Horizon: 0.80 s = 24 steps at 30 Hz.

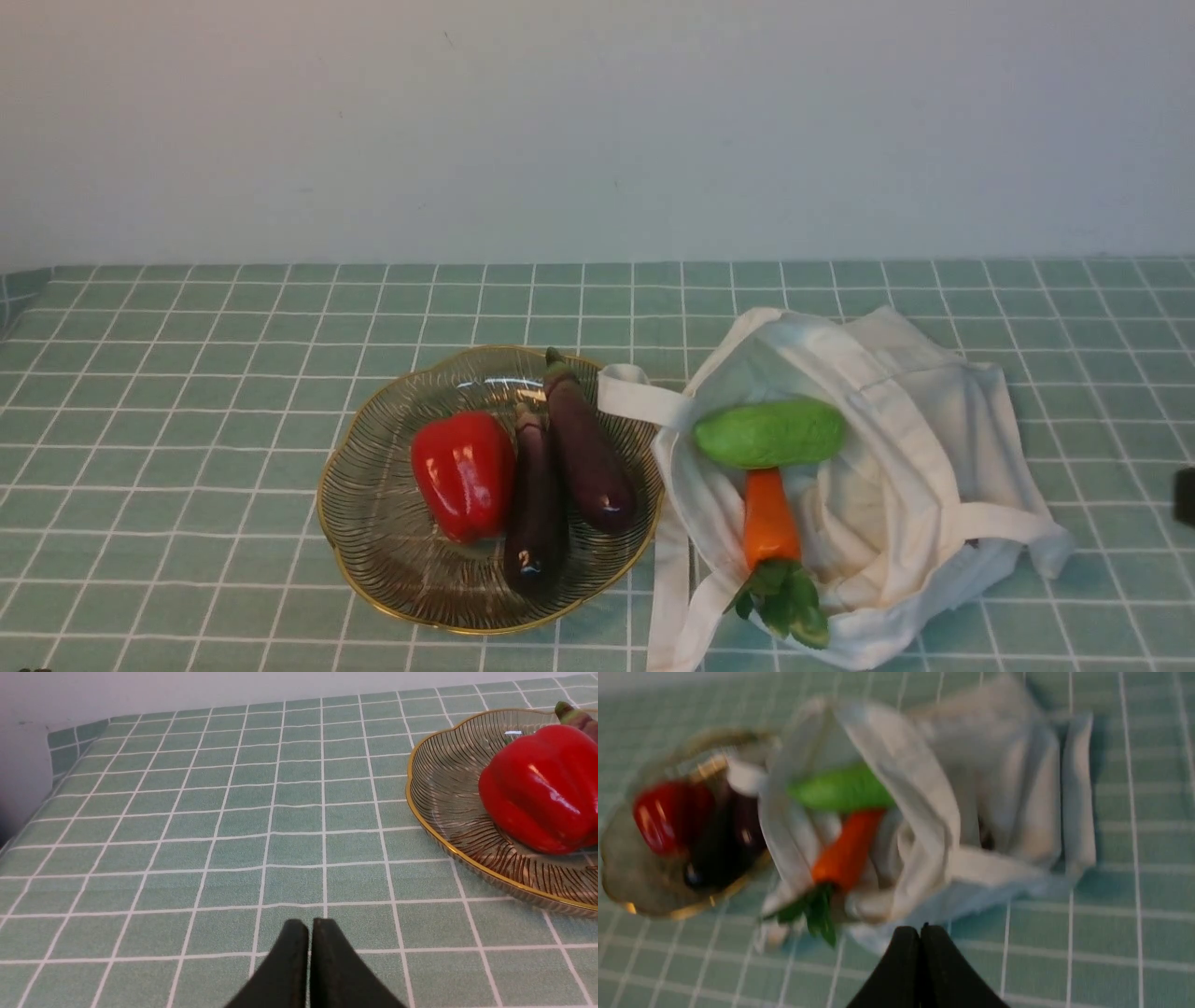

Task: Take vegetables from cloth bag on blue coffee tablecloth place on plate.
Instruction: 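Reach into the cloth bag and grasp the green vegetable inside with the right gripper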

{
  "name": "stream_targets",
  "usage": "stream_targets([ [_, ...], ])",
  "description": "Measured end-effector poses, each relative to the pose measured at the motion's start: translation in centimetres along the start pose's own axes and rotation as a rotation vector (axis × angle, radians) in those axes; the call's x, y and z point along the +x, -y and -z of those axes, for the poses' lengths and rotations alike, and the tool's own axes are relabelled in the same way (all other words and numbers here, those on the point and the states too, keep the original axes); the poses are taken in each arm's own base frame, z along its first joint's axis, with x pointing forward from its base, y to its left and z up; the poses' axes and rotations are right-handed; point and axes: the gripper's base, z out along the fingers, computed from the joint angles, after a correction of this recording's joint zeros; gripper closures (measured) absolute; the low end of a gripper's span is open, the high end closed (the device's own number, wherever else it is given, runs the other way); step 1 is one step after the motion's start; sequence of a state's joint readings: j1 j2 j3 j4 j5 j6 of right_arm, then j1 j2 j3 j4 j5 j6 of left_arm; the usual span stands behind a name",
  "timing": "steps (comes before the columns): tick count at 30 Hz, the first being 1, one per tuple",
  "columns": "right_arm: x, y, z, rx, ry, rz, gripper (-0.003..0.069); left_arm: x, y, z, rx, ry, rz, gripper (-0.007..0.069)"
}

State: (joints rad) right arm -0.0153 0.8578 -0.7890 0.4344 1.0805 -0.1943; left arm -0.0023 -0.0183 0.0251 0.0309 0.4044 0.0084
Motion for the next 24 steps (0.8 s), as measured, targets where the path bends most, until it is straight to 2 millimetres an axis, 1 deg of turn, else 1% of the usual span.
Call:
stream_targets([
  [2,-0.8,-0.2,-3.8,-0.089,-0.164,0.071,0.0656,0.0,0.0,0.0,0.000,0.000,0.000,0.0629],
  [3,-1.1,-0.9,-5.3,-0.136,-0.219,0.109,0.0647,0.0,0.0,0.0,0.000,0.000,0.000,0.0629],
  [4,-1.2,-1.4,-6.1,-0.160,-0.245,0.134,0.0638,0.0,0.0,0.0,0.000,0.000,0.000,0.0629],
  [5,-1.3,-1.4,-6.3,-0.162,-0.251,0.133,0.0636,0.0,0.0,0.0,0.000,0.000,0.000,0.0629],
  [6,-2.1,-2.6,-8.2,-0.201,-0.317,0.196,0.0612,0.0,0.0,0.0,0.000,0.000,0.000,0.0629],
  [8,-3.2,-4.1,-10.3,-0.213,-0.372,0.274,0.0571,0.0,0.0,0.0,0.000,0.000,0.000,0.0629],
  [9,-3.2,-4.2,-10.3,-0.213,-0.374,0.284,0.0566,0.0,0.0,0.0,0.000,0.000,0.000,0.0629],
  [10,-4.4,-5.2,-12.2,-0.196,-0.400,0.356,0.0518,0.0,0.0,0.0,0.000,0.000,0.000,0.0629],
  [11,-5.2,-5.8,-13.3,-0.178,-0.406,0.403,0.0487,0.0,0.0,0.0,0.000,0.000,0.000,0.0629],
  [14,-7.1,-7.2,-16.3,-0.122,-0.419,0.530,0.0387,0.0,0.0,0.0,0.000,0.000,0.000,0.0629],
  [16,-7.9,-7.8,-17.4,-0.102,-0.425,0.575,0.0340,0.0,0.0,0.0,0.000,0.000,0.000,0.0629],
  [17,-8.6,-8.6,-18.5,-0.083,-0.435,0.623,0.0283,0.0,0.0,0.0,0.000,0.000,0.000,0.0629],
  [18,-9.0,-9.2,-19.4,-0.068,-0.445,0.665,0.0242,0.0,0.0,0.0,0.000,0.000,0.000,0.0629],
  [19,-9.3,-9.9,-20.0,-0.052,-0.449,0.711,0.0195,0.0,0.0,0.0,0.000,0.000,0.000,0.0629],
  [21,-9.4,-10.6,-21.2,-0.019,-0.460,0.784,0.0138,0.0,0.0,0.0,0.000,0.000,0.000,0.0629],
  [22,-9.2,-10.9,-22.1,0.009,-0.472,0.837,0.0106,0.0,0.0,0.0,0.000,0.000,0.000,0.0629],
  [23,-9.1,-11.0,-22.3,0.022,-0.470,0.862,0.0095,0.0,0.0,0.0,0.000,0.000,0.000,0.0629],
  [24,-8.9,-11.2,-23.1,0.046,-0.481,0.908,0.0074,0.0,0.0,0.0,0.000,0.000,0.000,0.0629],
])
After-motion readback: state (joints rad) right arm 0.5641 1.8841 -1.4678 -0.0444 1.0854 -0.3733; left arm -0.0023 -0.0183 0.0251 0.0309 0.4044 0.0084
